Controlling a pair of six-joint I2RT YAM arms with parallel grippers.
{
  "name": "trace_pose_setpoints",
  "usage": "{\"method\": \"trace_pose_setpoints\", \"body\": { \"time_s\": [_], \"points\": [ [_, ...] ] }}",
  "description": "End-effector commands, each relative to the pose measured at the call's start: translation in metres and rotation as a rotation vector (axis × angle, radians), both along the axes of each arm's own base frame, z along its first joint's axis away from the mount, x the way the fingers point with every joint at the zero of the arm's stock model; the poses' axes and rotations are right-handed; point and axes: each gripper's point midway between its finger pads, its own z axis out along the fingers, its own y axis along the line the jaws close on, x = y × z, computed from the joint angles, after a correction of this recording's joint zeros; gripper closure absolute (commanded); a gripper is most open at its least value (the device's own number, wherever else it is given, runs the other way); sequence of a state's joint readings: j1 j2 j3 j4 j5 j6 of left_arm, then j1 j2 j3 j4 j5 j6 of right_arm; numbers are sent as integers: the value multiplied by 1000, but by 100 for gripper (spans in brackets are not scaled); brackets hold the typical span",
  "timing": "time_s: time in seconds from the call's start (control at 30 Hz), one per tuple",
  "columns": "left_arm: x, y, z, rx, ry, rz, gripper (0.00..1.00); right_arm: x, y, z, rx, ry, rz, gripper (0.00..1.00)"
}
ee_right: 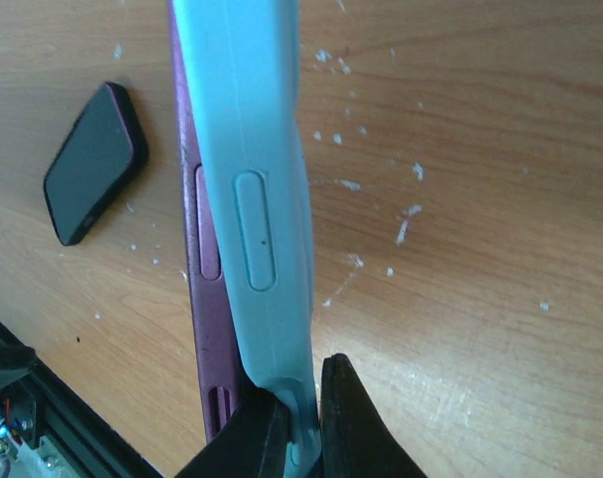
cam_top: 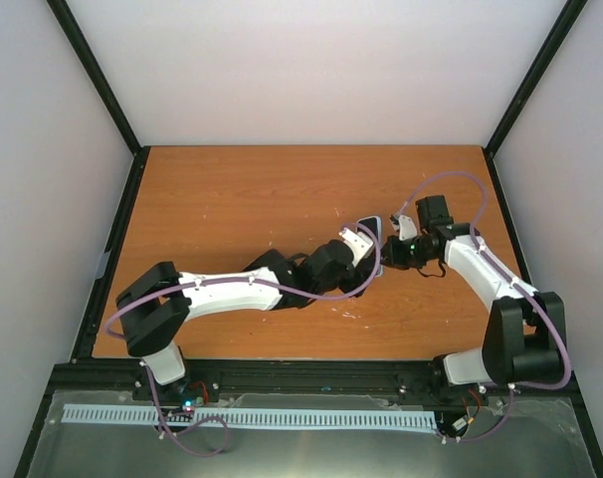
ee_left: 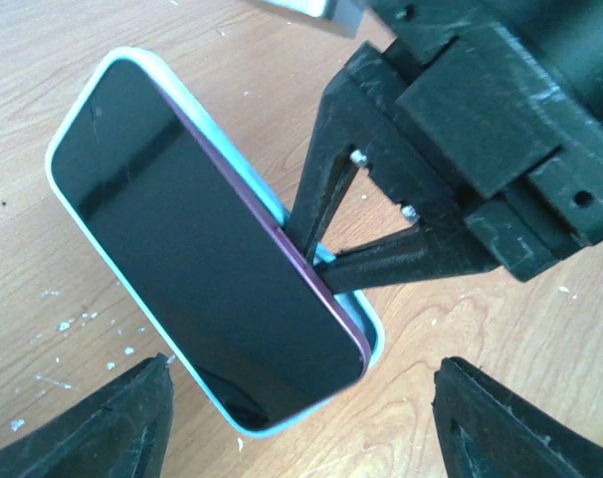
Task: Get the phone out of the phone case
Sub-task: Remove the phone case from the phone.
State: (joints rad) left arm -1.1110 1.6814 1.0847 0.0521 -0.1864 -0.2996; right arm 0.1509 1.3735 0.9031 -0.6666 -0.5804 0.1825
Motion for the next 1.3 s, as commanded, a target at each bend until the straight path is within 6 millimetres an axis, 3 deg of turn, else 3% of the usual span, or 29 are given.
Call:
{"method": "trace_pose_setpoints", "body": {
  "time_s": [0.0, 0.2, 0.47, 0.7, 1.27],
  "points": [
    [-3, -15, 5, 58, -54, -42, 29, 5, 2, 4, 19, 70, 0, 97],
    [-9, -24, -1, 59, -47, -94, 37, 2, 3, -6, 40, 112, -11, 97],
    [-3, -27, -34, 101, -6, -50, 34, 3, -4, -7, 24, 99, -36, 97],
    [-2, -36, -38, 95, 0, -52, 45, 2, -10, -10, 1, 109, -40, 97],
    [17, -46, -34, 148, -100, 39, 40, 0, -13, -10, 30, 120, -55, 97]
  ]
}}
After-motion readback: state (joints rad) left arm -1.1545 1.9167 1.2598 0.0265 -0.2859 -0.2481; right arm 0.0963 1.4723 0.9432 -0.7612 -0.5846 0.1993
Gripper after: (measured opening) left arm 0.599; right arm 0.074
